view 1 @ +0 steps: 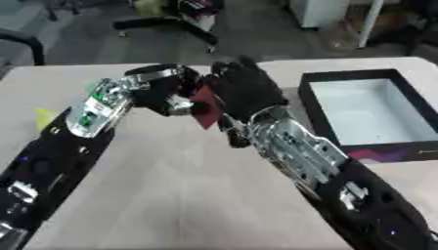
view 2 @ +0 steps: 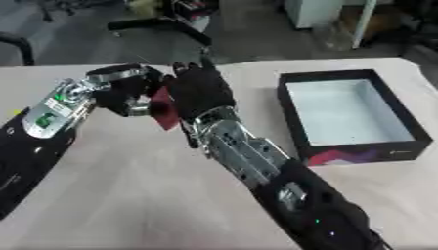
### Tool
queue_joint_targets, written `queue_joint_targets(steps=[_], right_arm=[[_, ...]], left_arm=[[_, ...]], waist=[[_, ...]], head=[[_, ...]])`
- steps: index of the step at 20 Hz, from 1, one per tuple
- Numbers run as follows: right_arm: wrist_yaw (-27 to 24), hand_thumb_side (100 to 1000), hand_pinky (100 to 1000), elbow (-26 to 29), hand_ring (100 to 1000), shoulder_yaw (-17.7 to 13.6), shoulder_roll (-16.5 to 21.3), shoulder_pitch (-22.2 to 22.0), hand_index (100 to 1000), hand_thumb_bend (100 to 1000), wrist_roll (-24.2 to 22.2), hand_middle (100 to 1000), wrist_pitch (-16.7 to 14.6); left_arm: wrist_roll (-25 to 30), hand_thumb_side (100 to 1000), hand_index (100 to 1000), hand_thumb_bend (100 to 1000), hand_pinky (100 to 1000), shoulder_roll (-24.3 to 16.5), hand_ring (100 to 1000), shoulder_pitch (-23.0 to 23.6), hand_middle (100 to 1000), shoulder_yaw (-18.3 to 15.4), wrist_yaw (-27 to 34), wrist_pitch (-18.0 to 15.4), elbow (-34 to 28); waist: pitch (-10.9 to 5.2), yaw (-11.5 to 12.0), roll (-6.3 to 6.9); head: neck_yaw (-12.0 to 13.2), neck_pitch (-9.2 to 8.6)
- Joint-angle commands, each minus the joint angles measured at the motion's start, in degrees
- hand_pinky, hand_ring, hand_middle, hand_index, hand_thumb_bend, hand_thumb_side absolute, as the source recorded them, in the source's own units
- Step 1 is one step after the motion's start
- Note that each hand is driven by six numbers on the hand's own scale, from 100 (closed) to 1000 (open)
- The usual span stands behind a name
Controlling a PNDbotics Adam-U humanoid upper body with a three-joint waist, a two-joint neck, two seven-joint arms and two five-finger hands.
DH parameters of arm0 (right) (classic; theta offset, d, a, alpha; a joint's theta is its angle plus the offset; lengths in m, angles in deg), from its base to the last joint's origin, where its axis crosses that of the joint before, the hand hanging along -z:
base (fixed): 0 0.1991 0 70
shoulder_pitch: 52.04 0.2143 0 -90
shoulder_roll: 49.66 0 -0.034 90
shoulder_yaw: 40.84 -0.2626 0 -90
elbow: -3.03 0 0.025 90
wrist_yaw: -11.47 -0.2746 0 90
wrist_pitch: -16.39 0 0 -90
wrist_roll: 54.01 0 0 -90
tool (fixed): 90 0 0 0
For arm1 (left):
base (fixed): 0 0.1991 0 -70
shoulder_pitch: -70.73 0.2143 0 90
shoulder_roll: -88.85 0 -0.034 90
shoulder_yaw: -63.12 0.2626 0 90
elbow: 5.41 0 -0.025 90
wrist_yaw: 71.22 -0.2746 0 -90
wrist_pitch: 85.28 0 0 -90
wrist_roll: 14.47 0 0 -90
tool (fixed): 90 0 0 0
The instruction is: Pick up the objects with one hand, pass them to the other hand, and then place them into the box on the other side of the table.
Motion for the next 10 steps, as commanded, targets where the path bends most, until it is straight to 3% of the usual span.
queue_joint_targets(steps=[1,4,6,8,10], right_arm=[[-2.03,100,941,1.87,861,0.03,-0.43,1.84,715,150,0.84,874,1.15],[-2.90,100,894,1.92,856,0.04,-0.38,1.88,626,146,1.95,869,1.66],[-3.24,100,796,2.08,838,-0.05,-0.35,1.88,532,158,3.33,847,1.96],[-3.53,102,740,2.10,828,-0.15,-0.32,1.83,515,159,5.38,836,2.33],[-3.82,167,659,1.86,813,-0.23,-0.30,1.82,485,151,7.60,817,2.71]], left_arm=[[1.45,366,517,310,654,-0.13,428,-1.40,371,-0.54,-0.34,-0.46,0.44],[2.23,366,517,310,655,-0.04,429,-1.51,371,-0.74,-0.35,-0.73,0.88],[2.52,367,518,309,656,-0.02,429,-1.56,372,-0.81,-0.32,-0.85,1.05],[2.75,368,518,308,657,-0.01,429,-1.58,372,-0.87,-0.27,-0.96,1.18],[2.80,370,518,311,657,-0.01,429,-1.58,372,-0.96,-0.18,-0.99,1.35]], waist=[[-0.65,-0.07,0.03],[-0.61,-0.17,0.00],[-0.58,-0.24,0.01],[-0.57,-0.30,0.01],[-0.57,-0.36,0.02]], head=[[0.24,0.29],[0.30,0.29],[0.38,0.29],[0.42,0.29],[0.42,0.29]])
